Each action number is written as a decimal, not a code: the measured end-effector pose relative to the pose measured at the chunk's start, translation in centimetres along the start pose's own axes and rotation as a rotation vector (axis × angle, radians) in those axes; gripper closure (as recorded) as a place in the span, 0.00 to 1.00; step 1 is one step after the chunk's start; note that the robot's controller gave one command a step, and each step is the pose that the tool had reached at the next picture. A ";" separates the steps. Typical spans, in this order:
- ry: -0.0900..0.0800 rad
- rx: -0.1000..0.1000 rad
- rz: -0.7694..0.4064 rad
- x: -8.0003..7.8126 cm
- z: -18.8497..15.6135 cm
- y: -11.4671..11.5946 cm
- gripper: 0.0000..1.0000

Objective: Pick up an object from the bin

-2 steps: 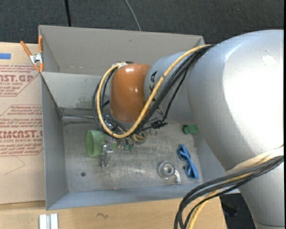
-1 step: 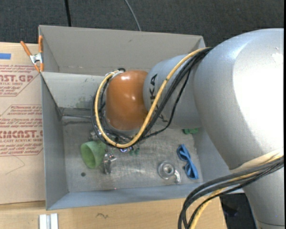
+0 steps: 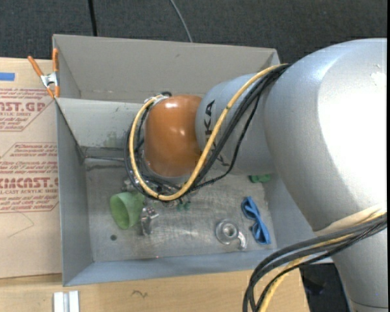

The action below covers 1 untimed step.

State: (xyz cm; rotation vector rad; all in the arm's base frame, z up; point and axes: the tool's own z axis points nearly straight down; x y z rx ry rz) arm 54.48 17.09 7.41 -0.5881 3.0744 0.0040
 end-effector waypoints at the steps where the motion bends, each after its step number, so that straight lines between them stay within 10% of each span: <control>1: 0.008 0.000 0.000 -0.1 -1.2 0.1 1.00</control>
Offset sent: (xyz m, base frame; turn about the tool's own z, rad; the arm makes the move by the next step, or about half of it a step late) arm -0.0002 0.0000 0.0113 0.0000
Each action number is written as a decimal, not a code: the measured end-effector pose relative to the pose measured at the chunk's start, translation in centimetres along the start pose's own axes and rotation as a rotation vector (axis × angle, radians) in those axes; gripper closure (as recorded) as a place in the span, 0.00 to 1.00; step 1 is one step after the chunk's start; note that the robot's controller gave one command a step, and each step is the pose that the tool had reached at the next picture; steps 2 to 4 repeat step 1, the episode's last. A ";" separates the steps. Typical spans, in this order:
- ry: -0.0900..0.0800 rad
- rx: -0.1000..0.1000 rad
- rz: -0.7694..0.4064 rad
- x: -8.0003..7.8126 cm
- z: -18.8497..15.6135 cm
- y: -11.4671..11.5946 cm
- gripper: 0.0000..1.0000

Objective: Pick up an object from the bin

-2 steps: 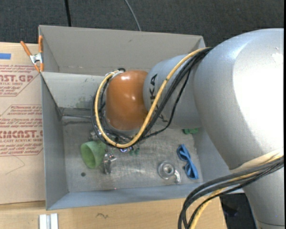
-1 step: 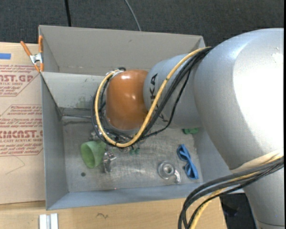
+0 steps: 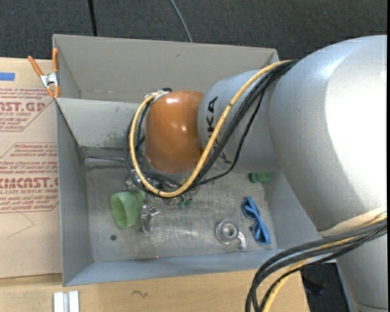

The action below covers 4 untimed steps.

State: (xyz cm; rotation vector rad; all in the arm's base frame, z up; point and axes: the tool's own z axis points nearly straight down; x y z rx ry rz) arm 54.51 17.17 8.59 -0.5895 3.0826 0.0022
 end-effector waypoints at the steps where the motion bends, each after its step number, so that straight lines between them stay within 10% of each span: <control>1: 0.001 -0.001 0.000 0.0 -0.8 0.1 1.00; 4: 0.001 -0.001 0.000 0.0 -0.8 0.1 1.00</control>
Offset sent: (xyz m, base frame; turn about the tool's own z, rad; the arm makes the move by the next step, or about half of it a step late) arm 0.0000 0.0001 0.0083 0.0000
